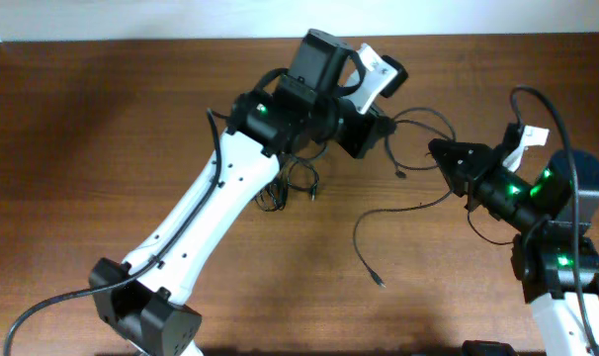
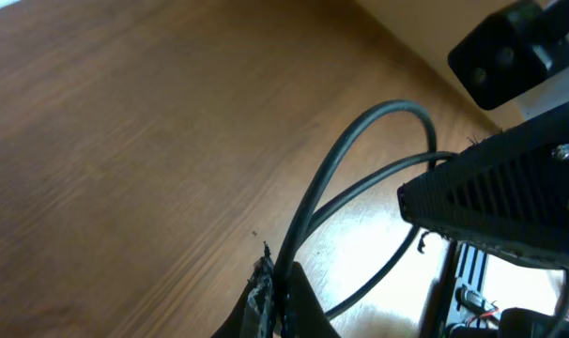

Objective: Untangle cables

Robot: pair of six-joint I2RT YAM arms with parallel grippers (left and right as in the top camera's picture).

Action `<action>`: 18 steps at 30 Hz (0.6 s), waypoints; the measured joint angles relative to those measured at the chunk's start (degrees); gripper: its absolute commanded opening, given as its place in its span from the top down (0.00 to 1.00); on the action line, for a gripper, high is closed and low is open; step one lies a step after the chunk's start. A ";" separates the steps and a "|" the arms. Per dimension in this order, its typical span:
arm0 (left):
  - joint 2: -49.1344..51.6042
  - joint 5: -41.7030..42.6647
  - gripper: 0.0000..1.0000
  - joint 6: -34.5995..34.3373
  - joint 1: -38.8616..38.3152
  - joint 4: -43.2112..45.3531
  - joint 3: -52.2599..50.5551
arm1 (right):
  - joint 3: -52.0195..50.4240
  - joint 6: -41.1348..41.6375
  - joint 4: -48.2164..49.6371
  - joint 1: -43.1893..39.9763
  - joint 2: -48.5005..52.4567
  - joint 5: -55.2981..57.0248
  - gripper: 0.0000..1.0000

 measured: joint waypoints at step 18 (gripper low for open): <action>0.00 35.98 1.00 -35.08 19.74 3.39 0.00 | -0.02 -10.71 -8.66 0.15 0.94 9.14 0.96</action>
